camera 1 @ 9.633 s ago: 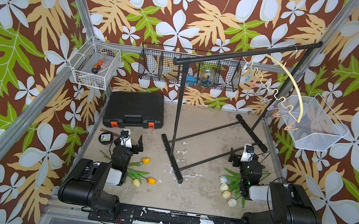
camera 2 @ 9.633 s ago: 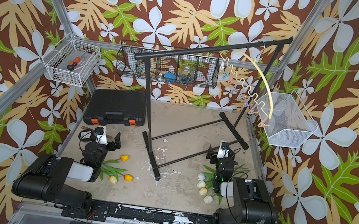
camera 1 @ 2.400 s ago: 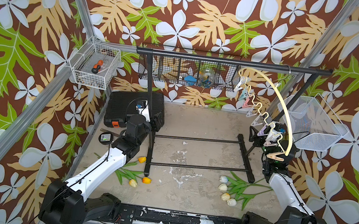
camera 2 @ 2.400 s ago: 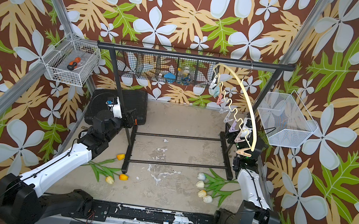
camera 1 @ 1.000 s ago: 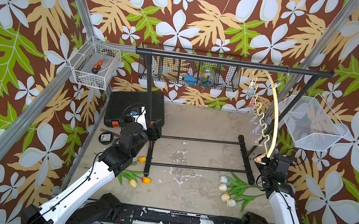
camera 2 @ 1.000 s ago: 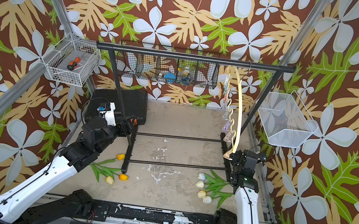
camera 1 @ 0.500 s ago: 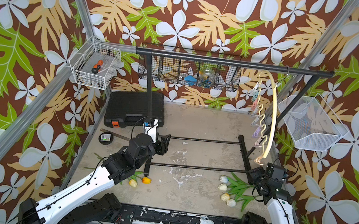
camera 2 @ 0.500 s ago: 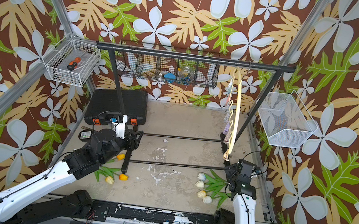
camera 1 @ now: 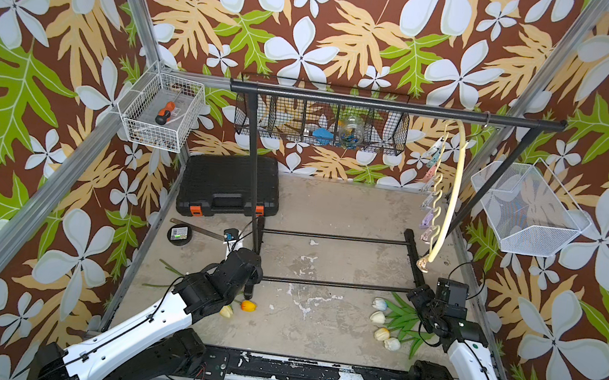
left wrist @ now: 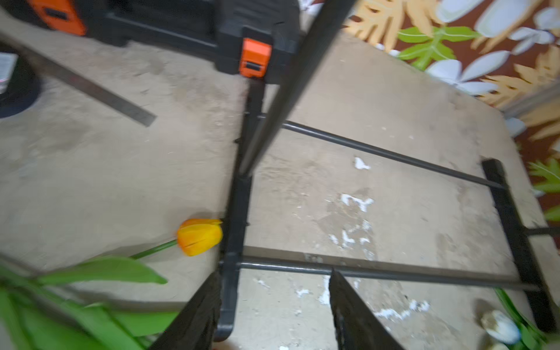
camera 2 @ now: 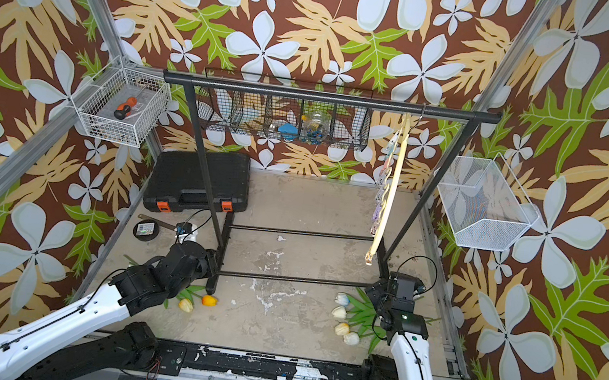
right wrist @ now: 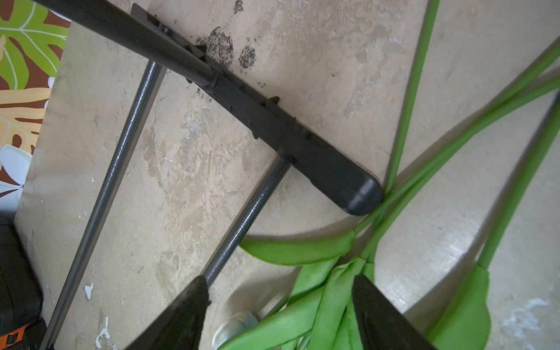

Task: Dry the flowers on a clothes hanger
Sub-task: Pick up the flower at the center of the board.

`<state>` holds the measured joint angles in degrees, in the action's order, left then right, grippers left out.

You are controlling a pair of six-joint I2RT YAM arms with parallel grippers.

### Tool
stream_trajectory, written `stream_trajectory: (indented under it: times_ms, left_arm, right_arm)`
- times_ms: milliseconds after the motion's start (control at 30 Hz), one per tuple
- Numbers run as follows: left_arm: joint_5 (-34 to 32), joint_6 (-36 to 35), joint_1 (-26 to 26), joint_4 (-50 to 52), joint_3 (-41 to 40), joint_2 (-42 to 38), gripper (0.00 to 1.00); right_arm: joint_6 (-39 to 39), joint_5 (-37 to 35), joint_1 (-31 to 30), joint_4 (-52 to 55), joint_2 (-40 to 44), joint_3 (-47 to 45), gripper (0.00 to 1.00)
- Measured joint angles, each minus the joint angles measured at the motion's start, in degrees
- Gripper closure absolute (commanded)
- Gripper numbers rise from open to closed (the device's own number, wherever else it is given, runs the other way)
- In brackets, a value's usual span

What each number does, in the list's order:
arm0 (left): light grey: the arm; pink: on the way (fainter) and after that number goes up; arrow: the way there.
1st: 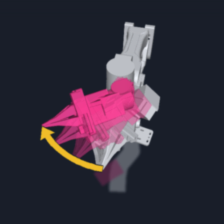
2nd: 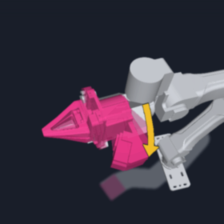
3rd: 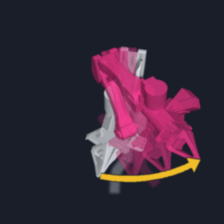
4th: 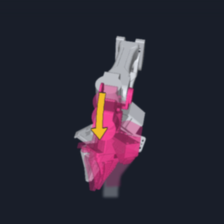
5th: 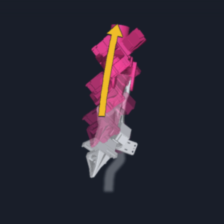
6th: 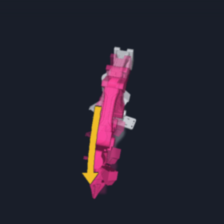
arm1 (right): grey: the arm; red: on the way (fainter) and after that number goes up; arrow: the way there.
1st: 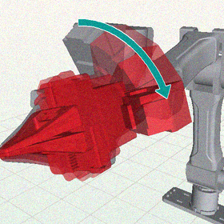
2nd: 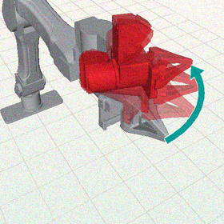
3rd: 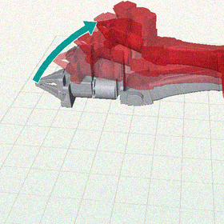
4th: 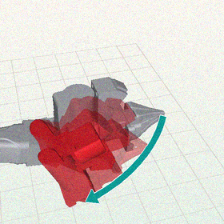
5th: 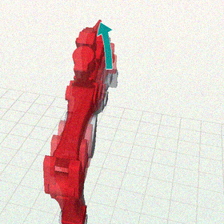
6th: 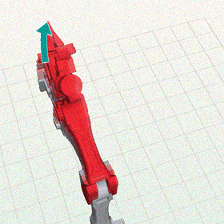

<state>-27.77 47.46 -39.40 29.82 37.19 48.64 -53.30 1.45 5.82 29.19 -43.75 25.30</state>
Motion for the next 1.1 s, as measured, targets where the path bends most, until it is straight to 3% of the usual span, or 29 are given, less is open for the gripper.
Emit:
stream_trajectory:
  times_ms: [200, 333, 467, 533, 800, 900, 1100]
  left_arm:
    - [-2.8, 3.5, 12.5, 4.7, -0.1, 0.3, 0.48]
    - [-3.1, 5.6, 23.4, 6.1, 0.3, 2.9, 0.48]
    - [0.4, 7.4, 35.7, 6.7, 1.8, 9.5, 0.46]
    - [2.5, 7.7, 39.3, 6.3, 1.8, 12.7, 0.47]
    - [8.5, 7.7, 48.3, 0.6, -2.1, 22.3, 0.57]
    - [8.8, 7.7, 49.4, -1.4, -2.7, 24.8, 0.58]
    - [9.8, 8.1, 49.7, -4.8, -4.1, 27.7, 0.7]
  right_arm:
    - [0.0, 0.0, -0.5, -0.2, -0.7, 0.3, 0.24]
    - [0.0, 0.1, -1.5, -1.1, -1.7, 0.3, 0.24]
    - [0.0, 0.2, -3.7, -1.4, -3.3, 0.9, 0.25]
    - [0.0, 0.2, -5.2, -1.7, -4.1, 1.2, 0.25]
    - [-0.5, -0.4, -12.2, -1.9, -6.5, 2.9, 0.25]
    - [-0.5, -1.3, -12.7, -1.7, -6.3, 3.2, 0.25]
    - [-0.7, -1.8, -13.4, -1.3, -5.9, 3.4, 0.25]
